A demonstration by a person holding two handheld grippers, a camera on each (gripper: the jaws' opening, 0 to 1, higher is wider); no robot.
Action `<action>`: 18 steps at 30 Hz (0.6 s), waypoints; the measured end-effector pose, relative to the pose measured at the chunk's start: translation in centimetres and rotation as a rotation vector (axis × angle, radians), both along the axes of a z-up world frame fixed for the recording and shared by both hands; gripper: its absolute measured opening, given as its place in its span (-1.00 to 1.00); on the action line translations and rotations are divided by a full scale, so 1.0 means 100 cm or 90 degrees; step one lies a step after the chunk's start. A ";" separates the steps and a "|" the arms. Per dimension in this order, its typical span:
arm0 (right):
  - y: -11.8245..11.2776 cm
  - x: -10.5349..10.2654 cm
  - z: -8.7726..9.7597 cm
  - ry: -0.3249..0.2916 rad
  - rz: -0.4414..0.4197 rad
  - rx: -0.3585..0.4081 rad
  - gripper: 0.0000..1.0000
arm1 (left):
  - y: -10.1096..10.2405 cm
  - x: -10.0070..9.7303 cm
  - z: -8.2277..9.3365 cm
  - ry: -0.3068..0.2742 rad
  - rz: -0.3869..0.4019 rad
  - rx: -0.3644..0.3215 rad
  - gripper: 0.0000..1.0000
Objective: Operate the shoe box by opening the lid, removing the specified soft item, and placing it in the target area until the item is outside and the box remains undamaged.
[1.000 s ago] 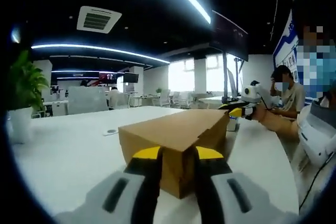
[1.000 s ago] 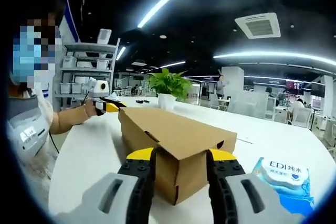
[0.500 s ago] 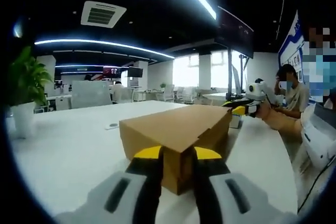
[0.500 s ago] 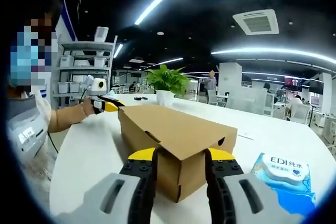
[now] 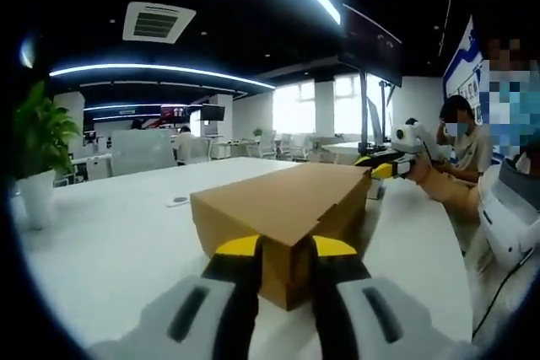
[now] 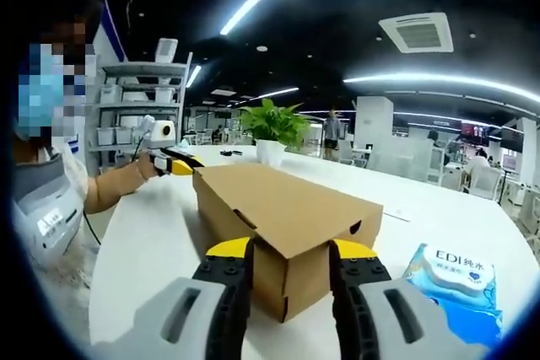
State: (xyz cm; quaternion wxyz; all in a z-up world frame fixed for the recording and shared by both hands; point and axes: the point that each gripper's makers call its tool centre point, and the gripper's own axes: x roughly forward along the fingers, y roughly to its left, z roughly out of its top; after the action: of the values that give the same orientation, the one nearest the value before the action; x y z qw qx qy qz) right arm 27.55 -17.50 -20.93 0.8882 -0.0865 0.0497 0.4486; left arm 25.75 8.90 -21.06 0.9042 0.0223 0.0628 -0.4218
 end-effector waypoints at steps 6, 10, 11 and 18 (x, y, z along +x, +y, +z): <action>0.000 -0.008 0.000 0.001 0.015 -0.020 -0.30 | 0.001 -0.008 0.000 0.015 -0.011 0.004 -0.57; 0.000 -0.013 0.000 0.004 0.023 -0.027 -0.30 | 0.001 -0.013 0.000 0.027 -0.020 0.004 -0.57; 0.000 -0.014 0.000 0.005 0.024 -0.029 -0.30 | 0.001 -0.014 0.000 0.028 -0.021 0.005 -0.57; -0.002 -0.020 0.001 0.008 0.030 -0.042 -0.31 | -0.001 -0.021 0.000 0.039 -0.036 0.010 -0.58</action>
State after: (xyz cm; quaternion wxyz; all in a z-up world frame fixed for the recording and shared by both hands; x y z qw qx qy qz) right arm 25.52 -17.71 -20.83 0.8739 -0.1138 0.0679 0.4677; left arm 23.63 8.75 -21.05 0.8895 0.0180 0.0933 -0.4469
